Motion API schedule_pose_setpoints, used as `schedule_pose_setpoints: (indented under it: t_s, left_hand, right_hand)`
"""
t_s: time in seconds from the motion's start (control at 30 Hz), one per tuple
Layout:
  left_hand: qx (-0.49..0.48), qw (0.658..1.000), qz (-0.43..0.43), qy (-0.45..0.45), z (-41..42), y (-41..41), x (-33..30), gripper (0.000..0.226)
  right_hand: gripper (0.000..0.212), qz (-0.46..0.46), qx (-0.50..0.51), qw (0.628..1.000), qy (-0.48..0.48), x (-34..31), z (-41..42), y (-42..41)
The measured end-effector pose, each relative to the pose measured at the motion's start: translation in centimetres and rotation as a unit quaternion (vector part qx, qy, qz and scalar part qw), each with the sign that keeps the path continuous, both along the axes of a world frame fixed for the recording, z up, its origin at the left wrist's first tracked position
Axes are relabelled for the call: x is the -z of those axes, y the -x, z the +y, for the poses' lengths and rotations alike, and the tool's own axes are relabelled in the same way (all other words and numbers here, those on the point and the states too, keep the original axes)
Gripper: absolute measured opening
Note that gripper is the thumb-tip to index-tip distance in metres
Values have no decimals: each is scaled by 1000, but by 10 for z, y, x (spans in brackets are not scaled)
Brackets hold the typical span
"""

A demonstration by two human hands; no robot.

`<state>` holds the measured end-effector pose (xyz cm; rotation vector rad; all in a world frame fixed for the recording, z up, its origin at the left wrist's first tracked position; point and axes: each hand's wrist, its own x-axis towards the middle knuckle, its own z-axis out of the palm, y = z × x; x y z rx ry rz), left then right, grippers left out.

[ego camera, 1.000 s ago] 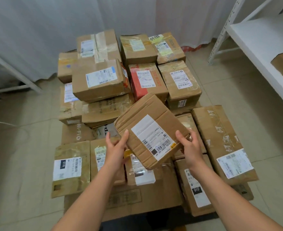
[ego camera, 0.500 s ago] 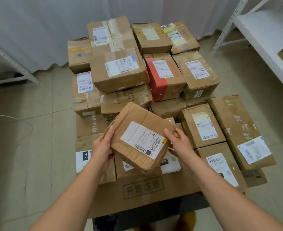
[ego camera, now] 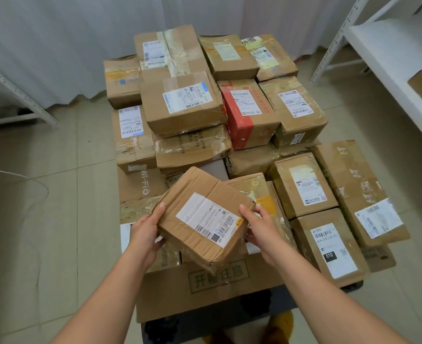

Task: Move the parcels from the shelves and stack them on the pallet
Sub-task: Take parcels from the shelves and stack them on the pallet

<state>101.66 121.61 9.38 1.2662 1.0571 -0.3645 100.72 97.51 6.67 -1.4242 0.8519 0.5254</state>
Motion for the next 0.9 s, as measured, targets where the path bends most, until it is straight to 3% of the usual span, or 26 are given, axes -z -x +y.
schedule_pose_setpoints:
  t_s: [0.13, 0.33, 0.43, 0.53, 0.67, 0.9]
  left_hand:
    - [-10, 1000, -14, 25, -8, 0, -1, 40]
    - [-8, 992, -36, 117, -27, -13, 6, 77]
    - [94, 990, -11, 108, -48, -11, 6, 70]
    - [165, 981, 4, 97, -62, -7, 6, 67]
    - [174, 980, 12, 100, -75, -3, 5, 68]
    - [173, 980, 8, 100, -94, 0, 1, 65]
  right_hand:
    - [45, -10, 24, 1000, 2, -6, -9, 2]
    - [39, -35, 131, 989, -55, -5, -23, 23]
    - [36, -28, 141, 989, -30, -6, -26, 37]
    - [37, -28, 90, 995, 32, -7, -33, 46]
    - [49, -43, 30, 996, 70, -7, -44, 48]
    - [48, -33, 21, 993, 114, -15, -59, 47]
